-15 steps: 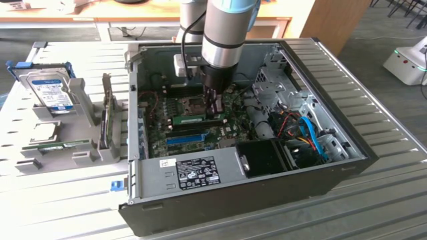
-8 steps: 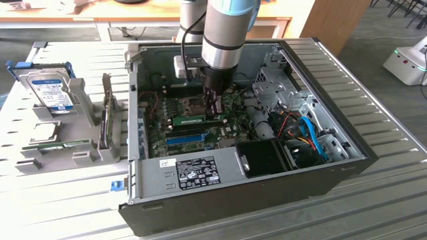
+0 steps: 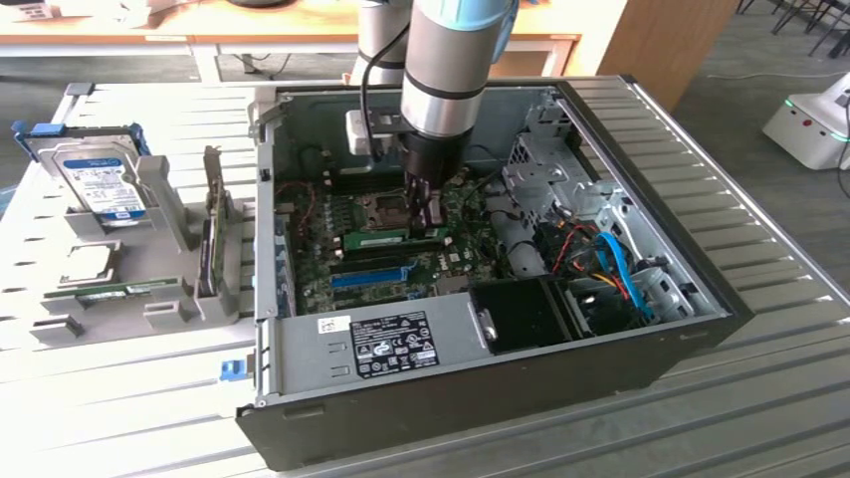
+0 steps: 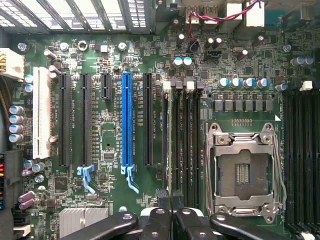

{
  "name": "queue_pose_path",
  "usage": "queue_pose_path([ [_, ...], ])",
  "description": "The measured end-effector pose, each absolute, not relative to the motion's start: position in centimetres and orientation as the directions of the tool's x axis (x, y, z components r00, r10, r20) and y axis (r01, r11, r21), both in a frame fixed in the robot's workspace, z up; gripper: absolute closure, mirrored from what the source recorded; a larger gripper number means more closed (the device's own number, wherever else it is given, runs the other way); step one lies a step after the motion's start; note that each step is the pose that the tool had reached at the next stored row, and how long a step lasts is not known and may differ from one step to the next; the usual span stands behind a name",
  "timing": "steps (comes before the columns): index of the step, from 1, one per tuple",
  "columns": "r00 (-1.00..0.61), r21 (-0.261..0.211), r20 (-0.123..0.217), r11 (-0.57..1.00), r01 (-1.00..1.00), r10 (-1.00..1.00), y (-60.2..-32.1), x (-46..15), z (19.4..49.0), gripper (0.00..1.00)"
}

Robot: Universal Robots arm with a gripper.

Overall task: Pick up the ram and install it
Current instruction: 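Insert the ram into the slot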

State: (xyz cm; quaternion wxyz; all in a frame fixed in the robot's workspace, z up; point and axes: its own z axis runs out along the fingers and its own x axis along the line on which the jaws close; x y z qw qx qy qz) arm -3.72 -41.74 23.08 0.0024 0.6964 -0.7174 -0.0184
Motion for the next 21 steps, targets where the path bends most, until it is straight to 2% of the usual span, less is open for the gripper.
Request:
queue_pose_path([
  [21,-0.030,0.030,-0.027,0.029,-0.999,-0.999,-41.84,-3.72,23.08,0.88],
])
